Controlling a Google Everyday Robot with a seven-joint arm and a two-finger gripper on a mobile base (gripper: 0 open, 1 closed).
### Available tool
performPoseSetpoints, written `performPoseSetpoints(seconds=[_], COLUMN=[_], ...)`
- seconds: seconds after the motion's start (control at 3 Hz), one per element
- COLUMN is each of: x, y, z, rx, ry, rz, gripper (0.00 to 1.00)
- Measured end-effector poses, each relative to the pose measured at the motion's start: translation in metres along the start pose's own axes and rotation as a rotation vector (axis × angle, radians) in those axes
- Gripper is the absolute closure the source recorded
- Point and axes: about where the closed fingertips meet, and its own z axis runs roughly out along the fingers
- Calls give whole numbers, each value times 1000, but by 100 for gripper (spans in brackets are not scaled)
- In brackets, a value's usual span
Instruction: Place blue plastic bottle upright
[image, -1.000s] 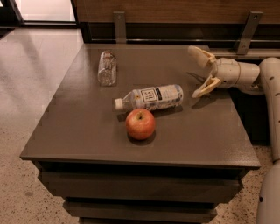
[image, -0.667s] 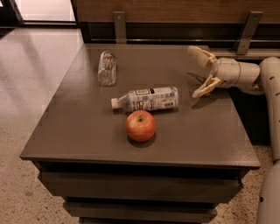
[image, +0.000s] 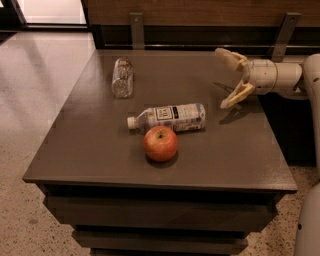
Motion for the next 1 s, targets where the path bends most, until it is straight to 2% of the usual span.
performPoseSetpoints(seconds=[0.33, 0.67, 1.0], x=[-5, -3, 3], y=[-2, -1, 2], z=[5, 11, 14], rx=[-10, -29, -43], ry=[138, 330, 486], rz=[-2, -2, -3], gripper=[0, 0, 0])
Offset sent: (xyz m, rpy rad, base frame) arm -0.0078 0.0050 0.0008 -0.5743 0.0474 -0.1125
